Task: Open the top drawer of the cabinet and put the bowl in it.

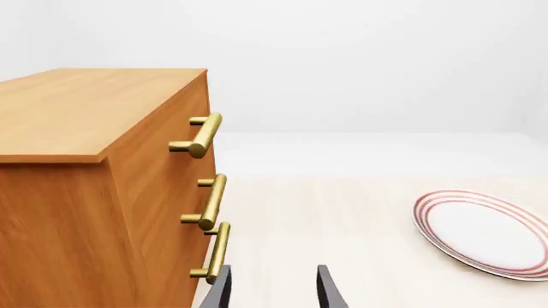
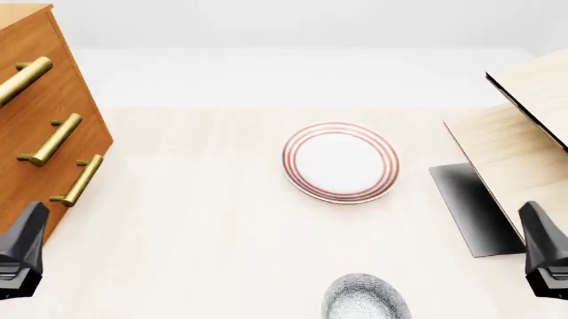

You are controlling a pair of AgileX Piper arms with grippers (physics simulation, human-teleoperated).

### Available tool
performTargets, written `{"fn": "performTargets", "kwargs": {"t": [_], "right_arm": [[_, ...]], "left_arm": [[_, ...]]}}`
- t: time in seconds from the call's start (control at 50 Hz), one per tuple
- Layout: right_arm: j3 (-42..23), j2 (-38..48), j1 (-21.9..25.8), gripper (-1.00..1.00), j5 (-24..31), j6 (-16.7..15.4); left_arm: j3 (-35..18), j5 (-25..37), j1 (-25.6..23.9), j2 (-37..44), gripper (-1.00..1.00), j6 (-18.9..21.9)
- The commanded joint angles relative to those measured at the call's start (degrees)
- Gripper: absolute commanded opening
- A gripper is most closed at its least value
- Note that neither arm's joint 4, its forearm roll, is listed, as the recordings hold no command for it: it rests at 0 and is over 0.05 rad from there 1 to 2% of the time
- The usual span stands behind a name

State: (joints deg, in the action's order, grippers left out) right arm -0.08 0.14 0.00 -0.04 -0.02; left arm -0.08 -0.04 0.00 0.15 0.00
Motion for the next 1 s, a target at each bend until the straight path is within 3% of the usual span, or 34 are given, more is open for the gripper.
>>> {"fn": "performTargets", "kwargs": {"t": [0.02,0.24,0.26,0.28,0.52,0.64,0.72,1.0], "right_arm": [[-0.2,0.3,0.0,1.0,-0.1,0.0],[-0.2,0.2,0.0,1.0,0.0,-0.1],[-0.2,0.2,0.0,1.0,0.1,-0.1],[-0.2,0.2,0.0,1.0,0.1,-0.1],[-0.2,0.2,0.0,1.0,0.1,-0.1],[-0.2,0.2,0.0,1.0,0.1,-0.1],[-0.2,0.2,0.0,1.0,0.1,-0.1],[-0.2,0.2,0.0,1.0,0.1,-0.1]], "left_arm": [[-0.2,-0.1,0.0,0.4,1.0,0.0],[-0.2,0.0,0.0,0.2,1.0,0.0],[0.1,-5.5,-14.3,6.3,1.0,-2.9],[-0.1,-0.4,0.0,0.5,1.0,0.0],[-0.4,-1.1,0.4,2.0,1.0,2.2],[-0.9,-6.5,1.0,10.2,1.0,8.1],[-1.0,-8.7,1.4,15.1,1.0,14.6],[-6.7,-5.8,2.5,20.7,1.0,22.0]]}}
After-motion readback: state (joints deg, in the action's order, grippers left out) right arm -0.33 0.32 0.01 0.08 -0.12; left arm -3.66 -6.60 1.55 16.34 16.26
